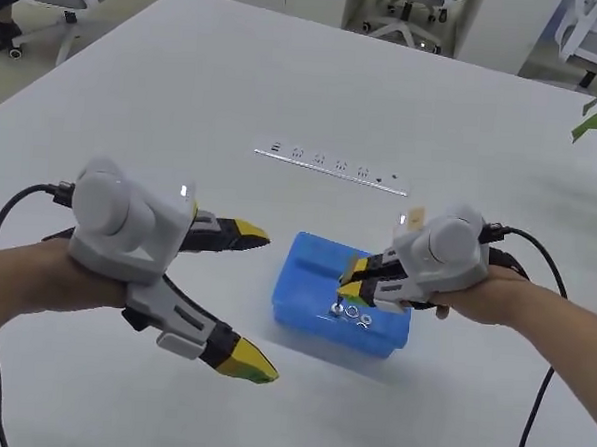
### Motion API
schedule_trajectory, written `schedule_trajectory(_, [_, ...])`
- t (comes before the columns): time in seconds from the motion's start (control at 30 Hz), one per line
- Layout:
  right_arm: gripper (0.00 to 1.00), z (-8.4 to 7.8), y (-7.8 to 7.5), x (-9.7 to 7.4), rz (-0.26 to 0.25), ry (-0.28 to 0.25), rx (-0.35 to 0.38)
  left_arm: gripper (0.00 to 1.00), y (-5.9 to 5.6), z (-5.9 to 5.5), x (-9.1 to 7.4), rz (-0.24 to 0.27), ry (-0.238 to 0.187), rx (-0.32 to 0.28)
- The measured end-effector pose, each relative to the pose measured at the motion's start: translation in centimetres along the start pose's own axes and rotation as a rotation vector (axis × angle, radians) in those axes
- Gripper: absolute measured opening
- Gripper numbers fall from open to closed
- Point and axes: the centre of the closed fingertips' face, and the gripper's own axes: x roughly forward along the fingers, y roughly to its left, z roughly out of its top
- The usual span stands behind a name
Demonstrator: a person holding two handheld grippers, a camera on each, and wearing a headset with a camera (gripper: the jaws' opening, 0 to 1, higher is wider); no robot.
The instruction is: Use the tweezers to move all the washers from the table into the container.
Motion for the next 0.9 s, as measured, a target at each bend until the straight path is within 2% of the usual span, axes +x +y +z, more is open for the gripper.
schedule_trajectory(0.17, [0.08,-0.4,0.1,0.1,0.001,0.005,0.002,0.92,0.2,0.1,0.2,0.000,0.003,0.004])
schedule_trajectory(0.43, [0.08,-0.7,0.2,0.2,0.005,0.004,0.005,0.74,1.9,1.5,0.8,0.023,-0.003,0.052])
schedule_trajectory(0.63, [0.08,-0.7,0.3,0.3,0.009,0.005,0.000,0.61,3.0,2.6,1.6,0.020,-0.004,0.085])
schedule_trajectory(0.9, [0.08,-0.6,0.4,0.3,0.015,0.005,-0.008,0.47,3.7,3.3,2.7,-0.004,0.015,0.122])
